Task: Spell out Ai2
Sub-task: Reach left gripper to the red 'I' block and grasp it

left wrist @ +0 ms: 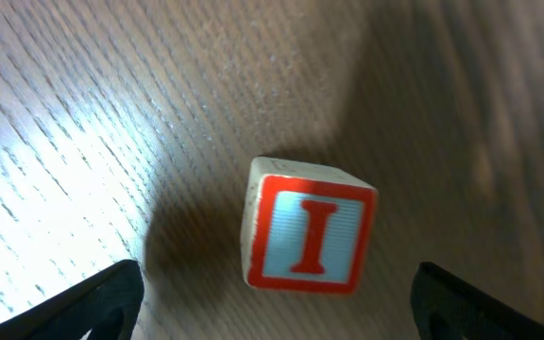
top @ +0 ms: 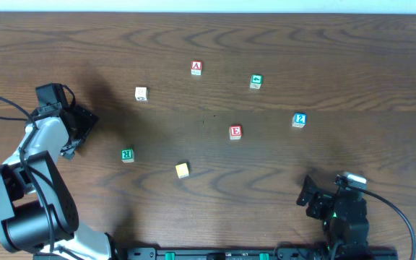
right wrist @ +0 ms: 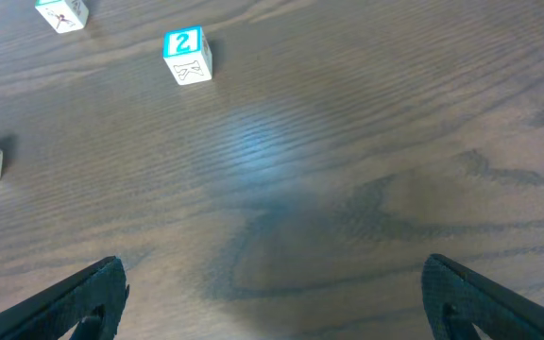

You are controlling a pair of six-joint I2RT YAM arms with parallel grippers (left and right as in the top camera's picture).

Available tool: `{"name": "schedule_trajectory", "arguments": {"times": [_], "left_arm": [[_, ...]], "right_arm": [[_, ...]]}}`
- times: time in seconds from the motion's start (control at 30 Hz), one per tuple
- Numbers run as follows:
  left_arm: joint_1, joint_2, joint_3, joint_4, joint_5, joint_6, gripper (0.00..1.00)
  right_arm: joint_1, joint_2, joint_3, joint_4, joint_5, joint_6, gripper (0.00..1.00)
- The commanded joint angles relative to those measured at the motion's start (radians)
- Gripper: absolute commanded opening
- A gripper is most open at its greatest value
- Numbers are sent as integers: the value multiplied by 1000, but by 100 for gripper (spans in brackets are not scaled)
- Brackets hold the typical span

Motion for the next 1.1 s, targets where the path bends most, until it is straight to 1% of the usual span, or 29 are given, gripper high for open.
{"name": "schedule_trajectory", "arguments": {"times": [0.0,0.07,0.13,0.3,0.37,0.5,0.67,0.8,0.9,0.97,1.07], "left_arm": [[2,7,16,10,-31,-18,92],[2,7,16,16,-48,-18,89],[2,8,16,25,-63,-18,84],[2,29,16,40,-61,-18,82],[3,39,16,40,-61,-18,79],[3,45,18,44,-59,-18,66],[2,45,43,40,-58,-17,65],[2,45,61,34,-58,-10,62],[2,45,64,34,-58,-10,55],[2,45,64,34,-58,-10,49],[2,45,64,32,-58,-10,44]], "right_arm": [[-7,-5,-10,-2,3,13,99],[-7,-5,-10,-2,3,13,99],[-7,-5,-10,-2,3,13,99],[-7,-5,-10,-2,3,13,99],[-7,-5,-10,-2,3,13,99],[-7,-5,-10,-2,4,13,99],[-7,-5,-10,-2,3,13,99],[-7,-5,-10,-2,3,13,99],[-7,-5,-10,-2,4,13,99],[-7,-5,-10,-2,3,13,99],[-7,-5,-10,-2,4,13,99]]}}
